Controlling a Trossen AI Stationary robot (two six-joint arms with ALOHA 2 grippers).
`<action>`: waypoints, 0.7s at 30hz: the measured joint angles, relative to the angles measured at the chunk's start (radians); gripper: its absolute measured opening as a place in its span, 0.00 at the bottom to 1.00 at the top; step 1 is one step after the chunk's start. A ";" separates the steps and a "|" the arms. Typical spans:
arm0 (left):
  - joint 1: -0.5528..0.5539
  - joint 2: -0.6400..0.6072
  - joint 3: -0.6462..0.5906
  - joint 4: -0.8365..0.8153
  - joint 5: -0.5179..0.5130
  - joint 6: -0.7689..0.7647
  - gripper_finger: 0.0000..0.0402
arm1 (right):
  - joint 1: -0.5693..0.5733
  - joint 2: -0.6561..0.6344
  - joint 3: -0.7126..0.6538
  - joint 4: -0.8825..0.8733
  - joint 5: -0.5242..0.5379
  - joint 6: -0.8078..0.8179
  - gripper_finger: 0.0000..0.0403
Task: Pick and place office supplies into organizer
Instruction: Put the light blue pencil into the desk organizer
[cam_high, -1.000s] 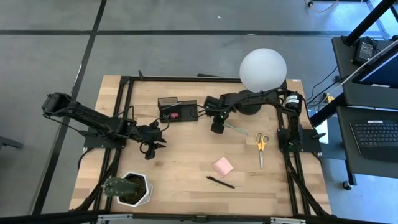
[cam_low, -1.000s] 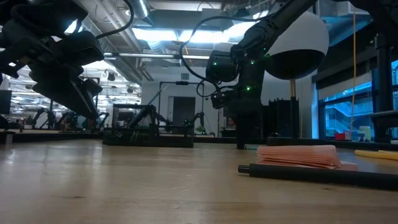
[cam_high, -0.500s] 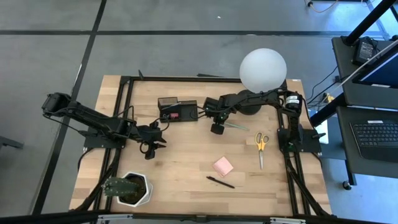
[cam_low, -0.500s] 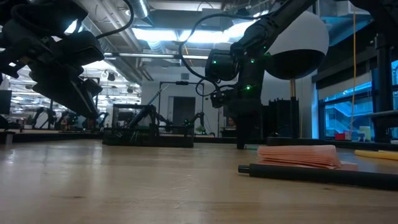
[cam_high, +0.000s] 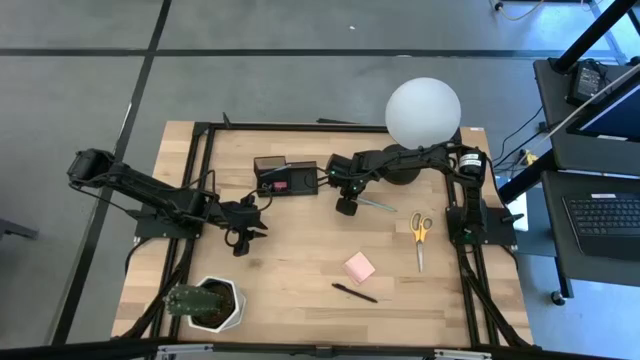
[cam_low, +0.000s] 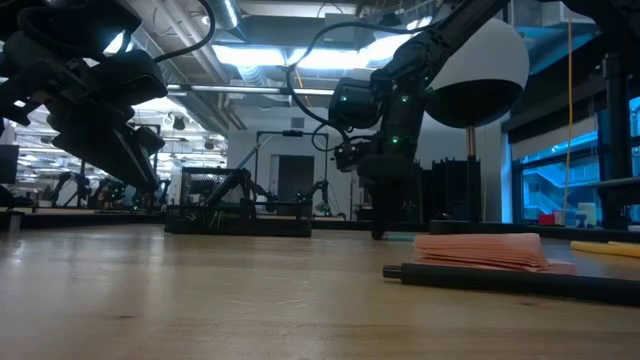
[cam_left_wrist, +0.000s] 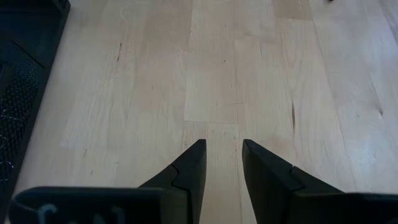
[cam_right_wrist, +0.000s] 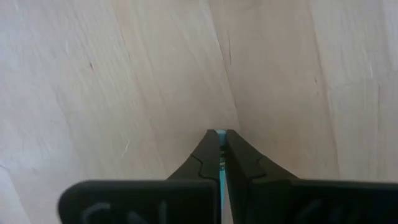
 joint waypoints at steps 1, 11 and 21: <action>0.000 0.000 0.000 0.000 0.000 0.000 0.24 | 0.000 0.000 0.000 0.003 0.000 0.000 0.01; 0.000 0.000 0.000 0.000 0.000 0.000 0.24 | 0.001 0.001 0.001 0.009 -0.004 -0.003 0.01; 0.000 0.000 0.000 0.000 0.000 0.000 0.24 | 0.002 0.010 0.059 -0.027 -0.008 -0.012 0.01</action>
